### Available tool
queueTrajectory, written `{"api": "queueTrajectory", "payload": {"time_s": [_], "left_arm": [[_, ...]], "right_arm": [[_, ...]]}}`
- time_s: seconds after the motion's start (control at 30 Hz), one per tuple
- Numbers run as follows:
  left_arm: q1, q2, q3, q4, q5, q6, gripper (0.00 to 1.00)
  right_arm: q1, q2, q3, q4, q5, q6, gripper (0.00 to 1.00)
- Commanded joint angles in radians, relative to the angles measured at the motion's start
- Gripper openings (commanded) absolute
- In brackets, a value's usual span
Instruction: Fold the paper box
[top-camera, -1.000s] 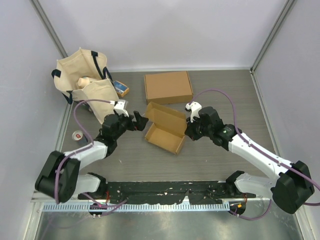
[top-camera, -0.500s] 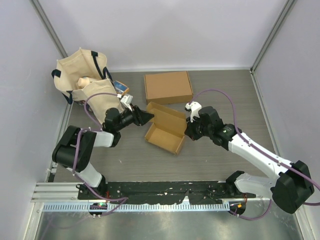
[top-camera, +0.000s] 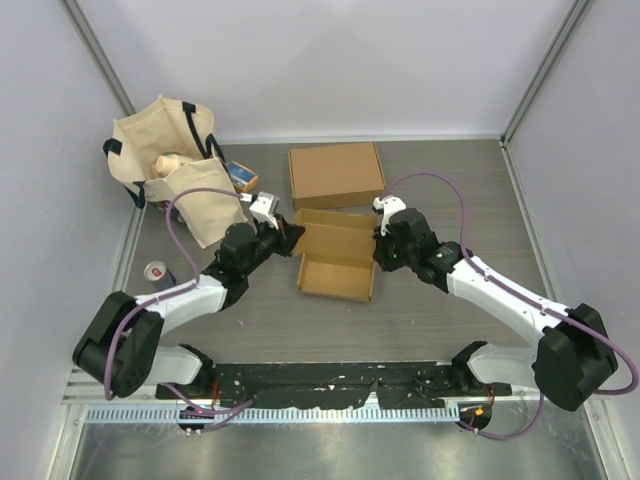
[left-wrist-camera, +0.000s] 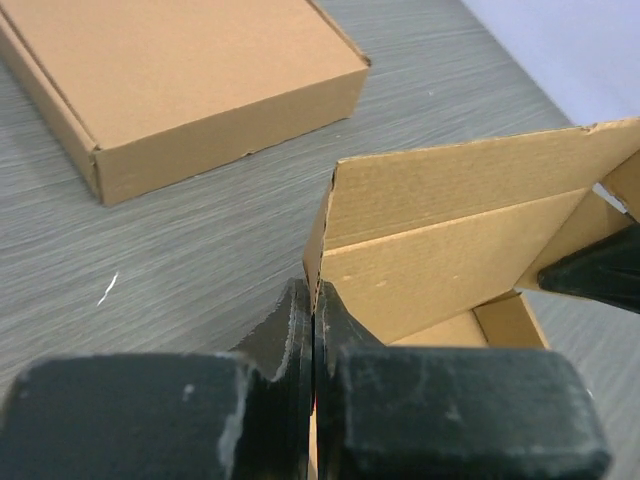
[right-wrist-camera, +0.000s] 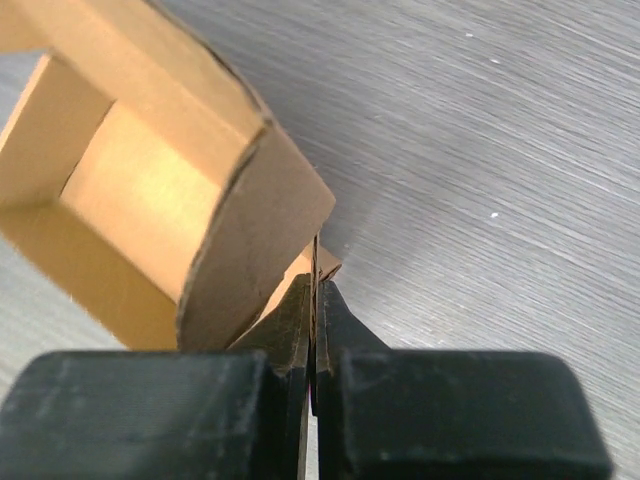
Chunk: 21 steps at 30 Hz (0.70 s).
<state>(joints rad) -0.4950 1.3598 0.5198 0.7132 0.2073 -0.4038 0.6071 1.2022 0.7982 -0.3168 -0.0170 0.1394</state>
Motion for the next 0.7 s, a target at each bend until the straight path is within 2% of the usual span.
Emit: {"api": "queueTrajectory", "payload": {"time_s": [0.0,0.13,0.23,0.37,0.53,0.67], "left_arm": [[-0.105,-0.092,0.028,-0.207,-0.325,0.089,0.00],[-0.143,-0.122,-0.004,-0.207,-0.356,0.054,0.00],[-0.184,-0.113,-0.010,-0.208,-0.400,0.036,0.00],[-0.194,-0.100,-0.012,-0.204,-0.396,0.014,0.19],[-0.194,-0.096,0.000,-0.225,-0.375,0.046,0.22],[-0.194,-0.099,-0.006,-0.208,-0.413,0.068,0.25]], "right_arm": [[0.022,0.026,0.053,0.117,0.199,0.144,0.02],[0.032,0.048,0.052,0.133,0.287,0.241,0.02],[0.043,0.063,0.052,0.143,0.324,0.319,0.09],[0.063,0.057,0.023,0.180,0.347,0.350,0.09],[0.063,0.034,0.012,0.189,0.357,0.324,0.06],[0.063,0.045,0.015,0.200,0.310,0.290,0.04]]}}
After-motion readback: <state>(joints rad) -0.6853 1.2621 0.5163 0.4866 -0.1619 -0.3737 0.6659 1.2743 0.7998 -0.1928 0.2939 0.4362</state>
